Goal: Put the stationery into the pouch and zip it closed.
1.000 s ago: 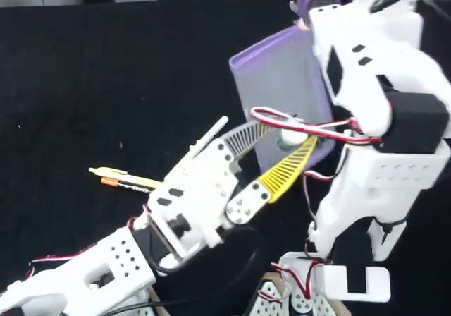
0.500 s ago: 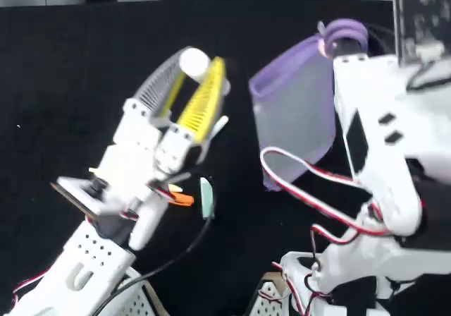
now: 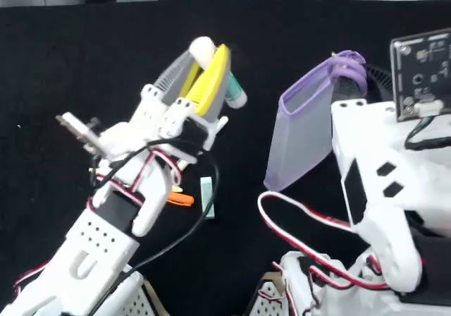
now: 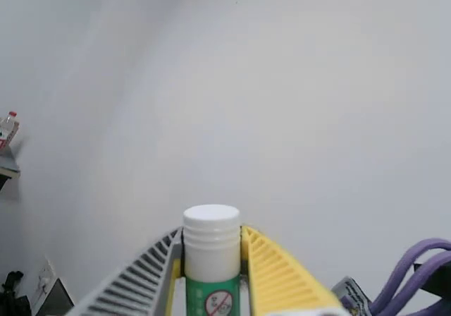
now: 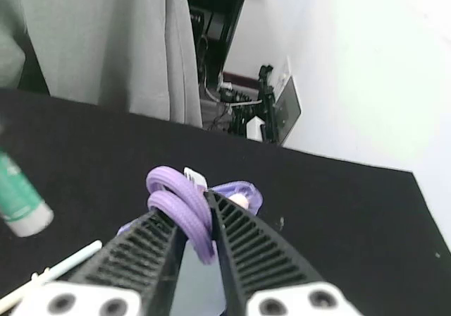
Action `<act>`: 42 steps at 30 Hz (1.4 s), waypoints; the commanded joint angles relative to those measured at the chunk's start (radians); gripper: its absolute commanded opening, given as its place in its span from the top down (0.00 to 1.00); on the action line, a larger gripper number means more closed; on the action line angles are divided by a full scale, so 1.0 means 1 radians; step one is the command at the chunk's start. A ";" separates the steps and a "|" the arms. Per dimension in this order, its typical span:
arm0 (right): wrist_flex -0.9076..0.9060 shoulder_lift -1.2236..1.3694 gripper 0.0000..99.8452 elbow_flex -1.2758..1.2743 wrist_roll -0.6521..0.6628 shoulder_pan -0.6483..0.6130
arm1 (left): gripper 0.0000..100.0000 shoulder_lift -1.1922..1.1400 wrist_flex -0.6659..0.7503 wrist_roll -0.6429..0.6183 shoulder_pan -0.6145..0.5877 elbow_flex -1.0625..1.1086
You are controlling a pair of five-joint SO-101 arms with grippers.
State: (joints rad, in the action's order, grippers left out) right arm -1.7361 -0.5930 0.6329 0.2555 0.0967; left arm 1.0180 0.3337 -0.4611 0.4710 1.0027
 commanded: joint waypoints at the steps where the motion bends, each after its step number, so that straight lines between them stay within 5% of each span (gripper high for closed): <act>1: 0.057 -0.084 0.99 -0.122 -0.003 0.017 | 0.97 -0.069 0.002 -0.012 0.056 -0.085; 13: 0.117 -0.283 0.99 -0.346 -0.002 0.021 | 0.97 -0.321 -0.002 -0.023 0.062 -0.312; 21: 0.193 -0.357 0.99 -0.498 -0.003 0.161 | 0.97 -0.330 -0.008 -0.204 0.033 -0.341; 28: 0.206 -0.367 0.99 -0.536 -0.003 0.161 | 0.97 -0.333 -0.008 -0.213 0.130 -0.305; 35: 0.163 -0.367 0.99 -0.533 -0.003 0.160 | 0.97 -0.333 0.000 0.066 0.223 -0.306; 42: 0.140 -0.432 0.99 -0.541 -0.003 0.160 | 0.97 -0.339 0.170 0.095 0.180 -0.246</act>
State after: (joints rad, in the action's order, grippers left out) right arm -1.5919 -0.9567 0.1005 0.2555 0.2470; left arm 0.6805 0.3813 -0.3813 0.6767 0.7327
